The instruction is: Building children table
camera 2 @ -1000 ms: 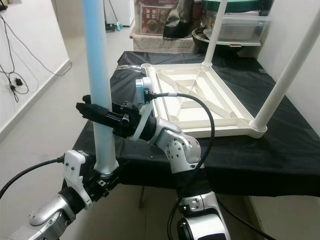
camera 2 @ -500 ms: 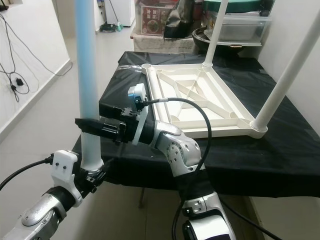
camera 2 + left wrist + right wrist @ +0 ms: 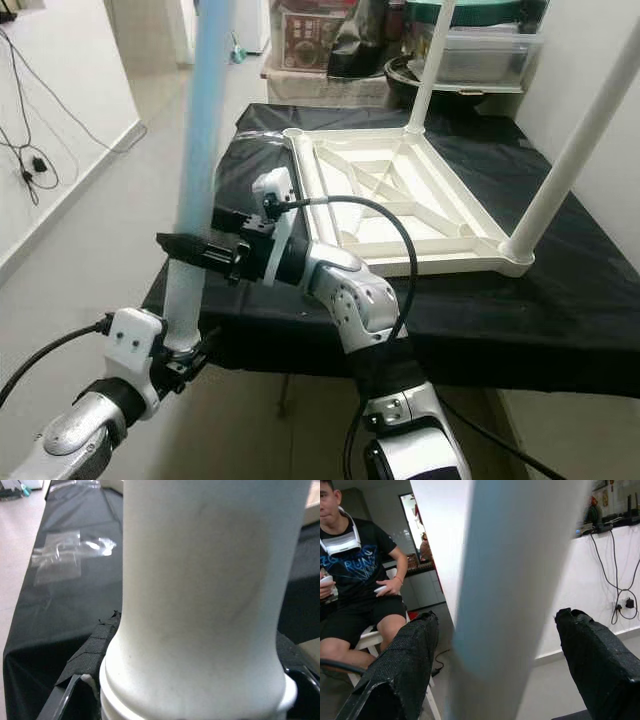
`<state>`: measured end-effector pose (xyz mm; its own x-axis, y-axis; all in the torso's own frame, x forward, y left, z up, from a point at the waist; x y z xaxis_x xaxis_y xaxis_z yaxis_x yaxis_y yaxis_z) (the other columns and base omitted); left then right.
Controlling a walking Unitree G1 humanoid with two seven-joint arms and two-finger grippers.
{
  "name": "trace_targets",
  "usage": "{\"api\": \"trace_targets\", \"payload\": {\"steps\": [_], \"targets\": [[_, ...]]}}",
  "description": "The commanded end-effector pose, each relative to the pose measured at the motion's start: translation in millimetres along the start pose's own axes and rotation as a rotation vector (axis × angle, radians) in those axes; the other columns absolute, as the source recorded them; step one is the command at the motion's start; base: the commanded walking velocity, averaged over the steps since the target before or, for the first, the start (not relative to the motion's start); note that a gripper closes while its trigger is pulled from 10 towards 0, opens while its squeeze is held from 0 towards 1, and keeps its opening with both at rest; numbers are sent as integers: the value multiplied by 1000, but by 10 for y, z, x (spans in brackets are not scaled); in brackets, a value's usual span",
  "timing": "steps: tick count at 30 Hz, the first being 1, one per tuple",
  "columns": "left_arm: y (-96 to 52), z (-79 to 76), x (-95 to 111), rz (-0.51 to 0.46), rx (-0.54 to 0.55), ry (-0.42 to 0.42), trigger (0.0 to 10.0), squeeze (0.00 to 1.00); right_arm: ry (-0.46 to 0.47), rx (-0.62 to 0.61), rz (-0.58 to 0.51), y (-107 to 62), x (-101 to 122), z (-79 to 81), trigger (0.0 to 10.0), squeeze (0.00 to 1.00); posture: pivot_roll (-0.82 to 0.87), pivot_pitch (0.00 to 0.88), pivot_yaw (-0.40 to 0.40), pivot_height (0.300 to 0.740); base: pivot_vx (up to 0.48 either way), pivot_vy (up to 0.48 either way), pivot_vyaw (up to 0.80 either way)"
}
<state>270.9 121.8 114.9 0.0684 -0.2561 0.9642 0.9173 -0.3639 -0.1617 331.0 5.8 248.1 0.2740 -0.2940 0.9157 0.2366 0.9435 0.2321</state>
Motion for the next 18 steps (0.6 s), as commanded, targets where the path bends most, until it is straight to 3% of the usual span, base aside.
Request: {"api": "trace_targets", "payload": {"steps": [1, 3, 18], "targets": [[4, 11, -19, 5, 3, 27, 10000, 0, -14, 16, 3, 50, 31, 42, 10000, 0, 89, 13, -11, 740, 0, 0, 0], [65, -26, -63, 20, -28, 85, 10000, 0, 3, 37, -11, 99, 35, 95, 10000, 0, 89, 22, -12, 740, 0, 0, 0], [199, 41, -77, 21, -53, 201, 10000, 0, 27, 46, 2, 157, -58, 139, 10000, 0, 85, 29, -9, 740, 0, 0, 0]]}}
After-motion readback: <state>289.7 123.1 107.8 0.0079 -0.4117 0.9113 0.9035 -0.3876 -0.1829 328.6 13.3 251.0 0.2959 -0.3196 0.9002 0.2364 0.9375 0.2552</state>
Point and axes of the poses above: a point about 5 cm out from each wrist's last joint towards the gripper, its own y axis pointing out of the wrist towards the gripper, its own x axis along the axis of the wrist's last joint, z = x × y, the point moved 5 cm from there along y, pointing out of the wrist towards the gripper, and after that the axes turned 11 degrees about y, right-handed, at the moved point
